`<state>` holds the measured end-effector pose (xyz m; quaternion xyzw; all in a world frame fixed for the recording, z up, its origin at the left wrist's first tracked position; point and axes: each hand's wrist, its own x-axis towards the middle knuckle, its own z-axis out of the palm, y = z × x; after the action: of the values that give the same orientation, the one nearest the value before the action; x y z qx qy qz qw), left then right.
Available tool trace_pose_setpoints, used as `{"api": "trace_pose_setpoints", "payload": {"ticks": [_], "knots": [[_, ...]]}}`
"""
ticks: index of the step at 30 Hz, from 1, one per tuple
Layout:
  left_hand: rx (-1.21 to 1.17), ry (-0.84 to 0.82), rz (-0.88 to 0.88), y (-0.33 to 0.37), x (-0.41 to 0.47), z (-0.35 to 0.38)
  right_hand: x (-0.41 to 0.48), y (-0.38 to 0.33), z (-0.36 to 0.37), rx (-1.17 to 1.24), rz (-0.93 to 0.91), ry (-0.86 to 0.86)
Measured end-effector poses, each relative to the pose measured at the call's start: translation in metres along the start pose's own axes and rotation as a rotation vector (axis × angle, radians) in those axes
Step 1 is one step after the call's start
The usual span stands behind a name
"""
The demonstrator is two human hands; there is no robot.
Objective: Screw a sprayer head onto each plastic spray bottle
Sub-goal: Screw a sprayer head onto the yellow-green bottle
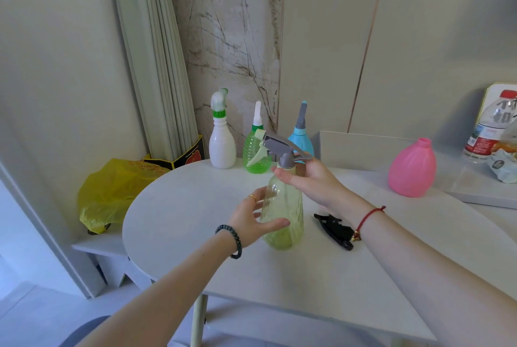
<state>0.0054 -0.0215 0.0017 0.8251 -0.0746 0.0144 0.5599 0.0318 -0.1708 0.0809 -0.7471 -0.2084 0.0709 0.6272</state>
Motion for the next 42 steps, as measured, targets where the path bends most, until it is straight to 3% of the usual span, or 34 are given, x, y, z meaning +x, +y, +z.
{"api": "trace_pose_setpoints", "payload": {"ticks": [3, 9, 14, 21, 26, 36, 39, 42], "knots": [[-0.033, 0.004, 0.009, -0.001, 0.0, -0.001, 0.0, 0.002, -0.008, 0.027, 0.014, -0.118], [-0.021, 0.018, 0.012, -0.003, 0.0, 0.0, 0.003, 0.006, -0.001, -0.095, -0.054, 0.174], [-0.022, 0.019, 0.009, -0.002, -0.001, 0.0, 0.001, 0.003, -0.009, 0.014, -0.002, -0.061], [0.004, 0.015, 0.005, -0.003, -0.002, 0.001, 0.001, 0.001, -0.006, -0.031, -0.072, 0.087], [0.01, 0.002, 0.007, -0.003, -0.002, 0.0, 0.0, -0.005, -0.012, -0.151, 0.019, -0.088], [0.115, -0.107, 0.002, 0.001, -0.001, -0.009, -0.011, 0.008, -0.006, -0.104, -0.064, 0.033], [0.193, -0.128, 0.004, 0.001, 0.0, -0.02, -0.023, 0.027, -0.014, -0.133, 0.007, -0.03], [0.102, -0.054, 0.002, -0.002, -0.003, -0.029, -0.037, 0.054, -0.02, -0.173, 0.095, -0.13]]}}
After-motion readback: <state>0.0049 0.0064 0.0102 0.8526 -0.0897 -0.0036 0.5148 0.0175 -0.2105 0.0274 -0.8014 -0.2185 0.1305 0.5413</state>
